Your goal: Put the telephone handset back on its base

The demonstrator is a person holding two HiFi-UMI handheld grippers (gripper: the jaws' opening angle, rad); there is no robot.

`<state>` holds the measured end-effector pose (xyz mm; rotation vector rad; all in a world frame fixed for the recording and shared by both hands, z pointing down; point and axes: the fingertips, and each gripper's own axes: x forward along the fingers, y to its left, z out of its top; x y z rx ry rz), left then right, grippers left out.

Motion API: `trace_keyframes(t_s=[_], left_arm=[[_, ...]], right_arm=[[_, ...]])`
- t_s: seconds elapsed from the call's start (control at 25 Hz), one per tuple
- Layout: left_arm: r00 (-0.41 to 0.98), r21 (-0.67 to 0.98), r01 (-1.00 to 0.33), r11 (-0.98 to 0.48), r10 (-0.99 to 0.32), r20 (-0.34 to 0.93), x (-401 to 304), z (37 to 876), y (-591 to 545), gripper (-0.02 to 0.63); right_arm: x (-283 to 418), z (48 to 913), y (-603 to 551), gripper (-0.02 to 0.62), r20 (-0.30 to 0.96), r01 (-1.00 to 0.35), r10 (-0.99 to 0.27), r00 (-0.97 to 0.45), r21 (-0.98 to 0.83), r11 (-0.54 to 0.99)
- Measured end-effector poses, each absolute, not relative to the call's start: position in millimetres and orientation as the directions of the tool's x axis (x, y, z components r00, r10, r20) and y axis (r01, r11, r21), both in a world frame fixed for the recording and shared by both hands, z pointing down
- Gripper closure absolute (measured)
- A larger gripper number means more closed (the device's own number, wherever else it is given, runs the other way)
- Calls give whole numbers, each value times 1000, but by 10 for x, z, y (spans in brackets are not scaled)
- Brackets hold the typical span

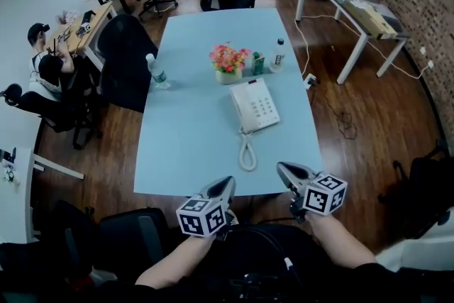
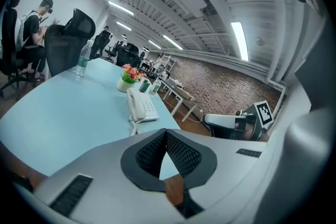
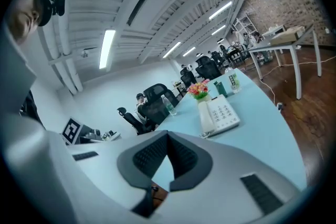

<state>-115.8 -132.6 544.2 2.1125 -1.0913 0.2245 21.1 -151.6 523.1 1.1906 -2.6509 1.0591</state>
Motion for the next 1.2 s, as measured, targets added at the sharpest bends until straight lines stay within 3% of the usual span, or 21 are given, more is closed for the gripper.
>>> trace_keyframes(t_s=[0.52, 1.2], left_arm=[[565, 541, -788, -293, -693, 448, 5, 5447, -330, 606], [527, 481, -826, -293, -703, 478, 601, 5408, 425, 606]], right_arm=[[1073, 5199, -440, 586, 319, -620, -542, -777, -535, 574], [1446, 5201, 243, 586, 275, -551, -487, -829, -550, 627]])
